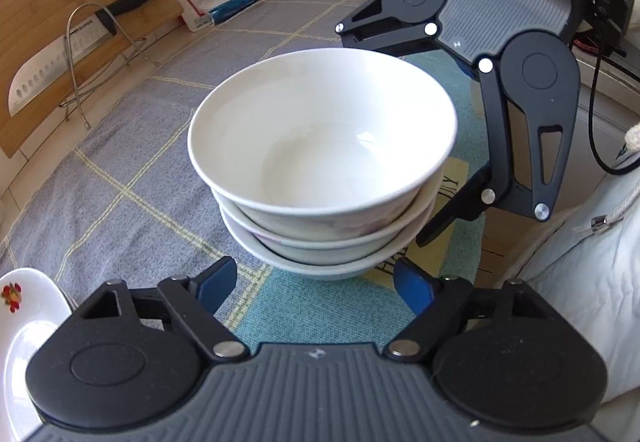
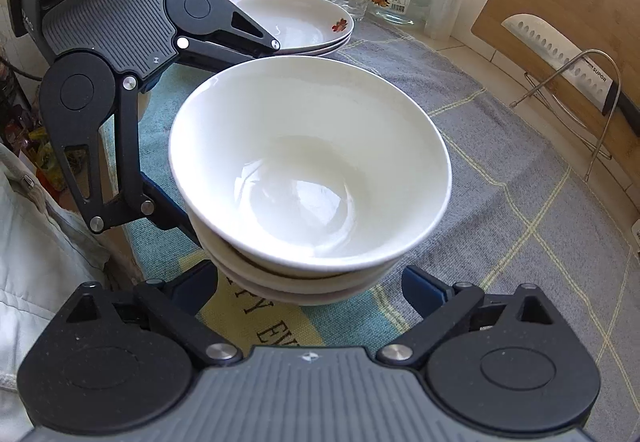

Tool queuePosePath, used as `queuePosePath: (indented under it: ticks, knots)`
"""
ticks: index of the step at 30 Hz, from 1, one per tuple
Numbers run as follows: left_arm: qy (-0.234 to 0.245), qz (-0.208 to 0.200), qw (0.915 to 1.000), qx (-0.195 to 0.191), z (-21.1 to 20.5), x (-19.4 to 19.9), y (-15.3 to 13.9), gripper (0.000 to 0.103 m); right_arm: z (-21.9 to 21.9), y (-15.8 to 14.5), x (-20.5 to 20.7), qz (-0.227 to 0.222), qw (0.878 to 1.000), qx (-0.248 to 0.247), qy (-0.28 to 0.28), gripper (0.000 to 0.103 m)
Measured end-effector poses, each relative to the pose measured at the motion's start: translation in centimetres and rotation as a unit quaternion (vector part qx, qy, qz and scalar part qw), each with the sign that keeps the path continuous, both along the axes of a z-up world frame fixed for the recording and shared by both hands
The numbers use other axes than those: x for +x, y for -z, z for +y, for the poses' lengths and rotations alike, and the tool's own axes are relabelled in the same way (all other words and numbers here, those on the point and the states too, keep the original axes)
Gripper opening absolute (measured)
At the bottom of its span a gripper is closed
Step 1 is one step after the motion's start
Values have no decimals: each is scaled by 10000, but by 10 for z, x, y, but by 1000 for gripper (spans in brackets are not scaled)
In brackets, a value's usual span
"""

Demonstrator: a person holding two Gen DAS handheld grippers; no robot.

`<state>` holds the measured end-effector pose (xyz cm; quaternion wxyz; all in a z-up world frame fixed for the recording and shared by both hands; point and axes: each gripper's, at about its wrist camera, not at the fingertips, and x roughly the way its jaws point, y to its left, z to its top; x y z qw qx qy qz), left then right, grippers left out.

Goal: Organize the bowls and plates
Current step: 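Close the left tool on the three-bowl stack while the right tool grips its opposite side, then carry the bowl stack with both tools toward the floral plate stack by the sink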

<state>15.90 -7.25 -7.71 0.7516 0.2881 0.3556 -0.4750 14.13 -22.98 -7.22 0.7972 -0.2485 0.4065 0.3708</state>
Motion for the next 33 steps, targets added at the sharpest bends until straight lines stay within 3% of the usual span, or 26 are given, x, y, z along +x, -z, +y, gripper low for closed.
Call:
queuePosePath:
  ticks: [11,33]
  knots:
    - [622,99,9979,-140,4,11,1,80,10,-3,3,124,9998,-134,126,92]
    - [955,332,9947,-207,1,28,0,78,7,-7,6,247,9995,-113,145,90]
